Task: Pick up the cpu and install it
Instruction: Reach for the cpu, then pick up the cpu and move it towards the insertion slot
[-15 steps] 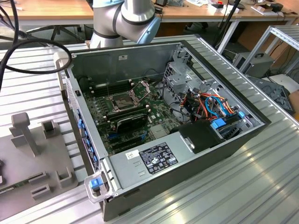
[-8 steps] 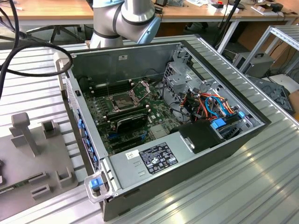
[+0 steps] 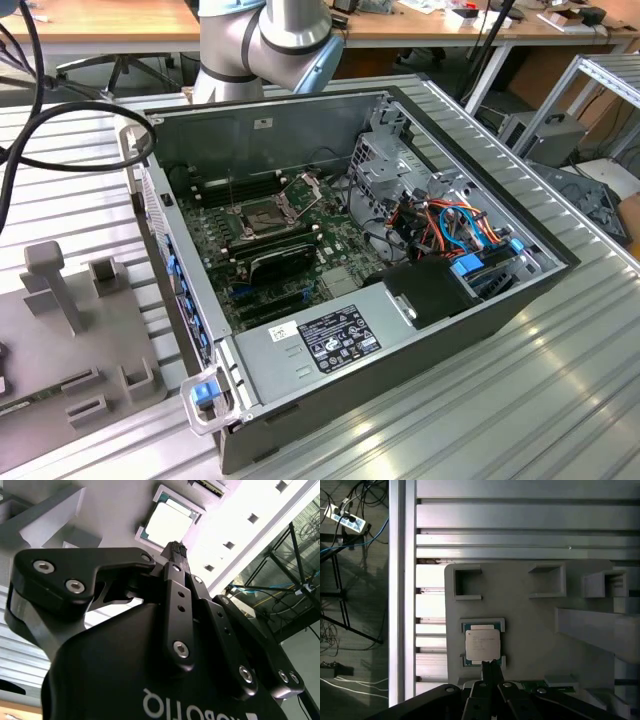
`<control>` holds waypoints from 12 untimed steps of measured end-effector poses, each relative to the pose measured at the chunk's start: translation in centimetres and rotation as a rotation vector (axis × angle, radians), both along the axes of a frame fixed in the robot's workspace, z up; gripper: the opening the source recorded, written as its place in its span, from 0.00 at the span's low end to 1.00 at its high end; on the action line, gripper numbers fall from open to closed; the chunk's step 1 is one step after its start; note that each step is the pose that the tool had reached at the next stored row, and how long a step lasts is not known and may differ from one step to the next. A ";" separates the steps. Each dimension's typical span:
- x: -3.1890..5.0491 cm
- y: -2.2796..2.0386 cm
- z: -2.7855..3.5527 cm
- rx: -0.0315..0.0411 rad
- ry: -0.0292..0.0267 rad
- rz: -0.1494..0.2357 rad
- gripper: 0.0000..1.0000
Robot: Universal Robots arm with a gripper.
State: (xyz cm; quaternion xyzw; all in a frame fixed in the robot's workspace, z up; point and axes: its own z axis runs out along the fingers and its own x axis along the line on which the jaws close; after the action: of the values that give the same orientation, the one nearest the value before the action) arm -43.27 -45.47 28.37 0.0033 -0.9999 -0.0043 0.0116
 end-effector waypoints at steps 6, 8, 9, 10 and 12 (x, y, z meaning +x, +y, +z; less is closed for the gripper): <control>0.00 0.00 -0.37 0.0000 -0.0001 0.000 0.11; 0.00 0.00 -0.74 -0.0001 0.0001 0.000 0.11; 0.00 0.00 -0.75 -0.0002 0.0003 0.000 0.11; 0.00 0.00 -0.81 0.0000 0.0000 0.000 0.11; 0.00 0.00 -0.84 -0.0001 0.0000 0.000 0.11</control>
State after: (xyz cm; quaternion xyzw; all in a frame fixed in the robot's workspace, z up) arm -43.27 -45.47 27.52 0.0034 -0.9999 -0.0043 0.0116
